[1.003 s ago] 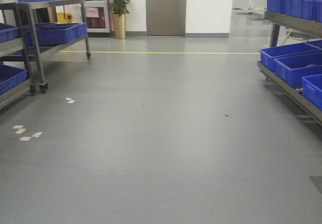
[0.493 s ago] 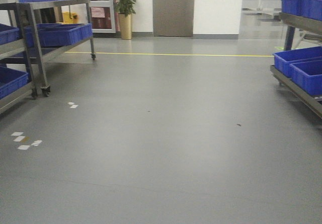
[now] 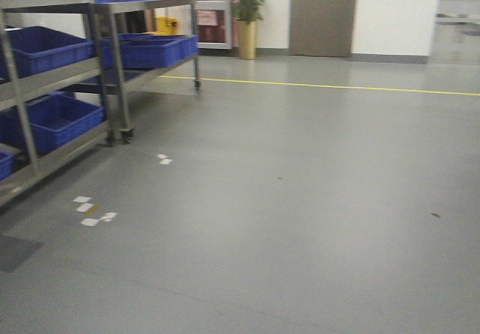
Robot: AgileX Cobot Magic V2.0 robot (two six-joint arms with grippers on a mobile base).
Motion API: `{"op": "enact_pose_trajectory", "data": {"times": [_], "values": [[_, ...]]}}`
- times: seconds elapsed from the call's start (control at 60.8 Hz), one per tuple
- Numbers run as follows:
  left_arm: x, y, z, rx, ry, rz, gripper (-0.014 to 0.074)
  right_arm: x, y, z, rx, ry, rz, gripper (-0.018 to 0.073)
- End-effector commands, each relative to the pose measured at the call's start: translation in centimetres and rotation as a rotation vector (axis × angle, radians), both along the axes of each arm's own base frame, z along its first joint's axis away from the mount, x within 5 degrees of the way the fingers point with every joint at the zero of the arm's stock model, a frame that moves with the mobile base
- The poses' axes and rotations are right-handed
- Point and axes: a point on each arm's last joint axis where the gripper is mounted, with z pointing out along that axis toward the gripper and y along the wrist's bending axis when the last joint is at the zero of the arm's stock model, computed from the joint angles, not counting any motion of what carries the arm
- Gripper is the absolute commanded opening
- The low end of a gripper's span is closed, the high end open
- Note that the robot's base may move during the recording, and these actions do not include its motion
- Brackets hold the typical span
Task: Sort and place red and blue blocks on shelf
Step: 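Drive the base along the aisle beside the blue-bin shelves, then turn the base to face the shelf of blue bins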
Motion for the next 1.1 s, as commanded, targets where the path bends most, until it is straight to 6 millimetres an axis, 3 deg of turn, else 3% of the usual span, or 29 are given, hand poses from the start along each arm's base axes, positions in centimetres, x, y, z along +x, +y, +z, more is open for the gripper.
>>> {"op": "enact_pose_trajectory", "data": {"times": [0.0,1.085], "values": [[0.26,-0.03,1.76,-0.015,-0.115,0.0,0.0124,0.09,-0.07,1.62,-0.019,-0.102,-0.006,0.0056],[0.26,-0.03,1.76,-0.015,-0.115,0.0,0.0124,0.09,-0.07,1.62,-0.019,-0.102,-0.006,0.0056]]}}
